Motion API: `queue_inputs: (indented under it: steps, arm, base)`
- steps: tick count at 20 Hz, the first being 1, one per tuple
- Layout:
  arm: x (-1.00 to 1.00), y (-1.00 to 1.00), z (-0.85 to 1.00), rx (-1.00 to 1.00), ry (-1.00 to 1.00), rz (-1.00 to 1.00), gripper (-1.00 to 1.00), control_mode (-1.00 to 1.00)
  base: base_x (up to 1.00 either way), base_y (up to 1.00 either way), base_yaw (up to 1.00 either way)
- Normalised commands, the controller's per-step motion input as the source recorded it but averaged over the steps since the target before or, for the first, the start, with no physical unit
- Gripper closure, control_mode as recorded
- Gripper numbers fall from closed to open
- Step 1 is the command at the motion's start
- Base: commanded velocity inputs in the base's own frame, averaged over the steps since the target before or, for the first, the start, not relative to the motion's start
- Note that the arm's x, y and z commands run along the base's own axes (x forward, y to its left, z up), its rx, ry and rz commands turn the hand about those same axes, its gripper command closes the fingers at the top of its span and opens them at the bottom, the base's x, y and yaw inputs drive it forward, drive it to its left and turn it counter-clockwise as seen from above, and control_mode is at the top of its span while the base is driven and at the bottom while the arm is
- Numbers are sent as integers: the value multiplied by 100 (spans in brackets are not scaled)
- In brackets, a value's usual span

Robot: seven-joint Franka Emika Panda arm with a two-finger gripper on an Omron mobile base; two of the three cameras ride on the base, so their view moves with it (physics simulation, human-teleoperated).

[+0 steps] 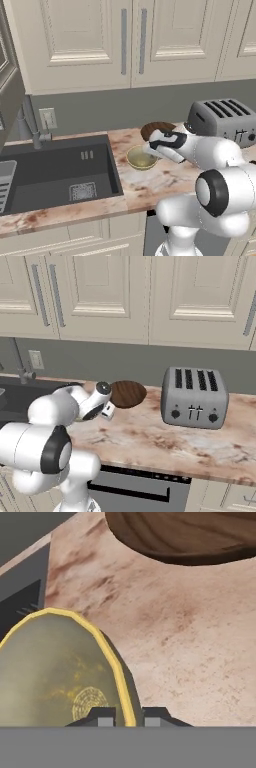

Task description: Pick up the bowls on the counter and stack them on top of one another in the open cabinet. Place the smaller bowl on top of the larger bowl.

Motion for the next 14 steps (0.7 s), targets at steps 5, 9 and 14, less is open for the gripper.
queue_inputs:
  steps: [5, 9, 14]
  arm:
    - [-42, -19, 32, 0, 3, -8, 100, -100]
    - [-35, -31, 39, 5, 0, -15, 100, -100]
    - [-21, -37, 47, 18, 0, -25, 100, -100]
  base:
    - [0, 0, 0]
    - [0, 0, 0]
    - [0, 0, 0]
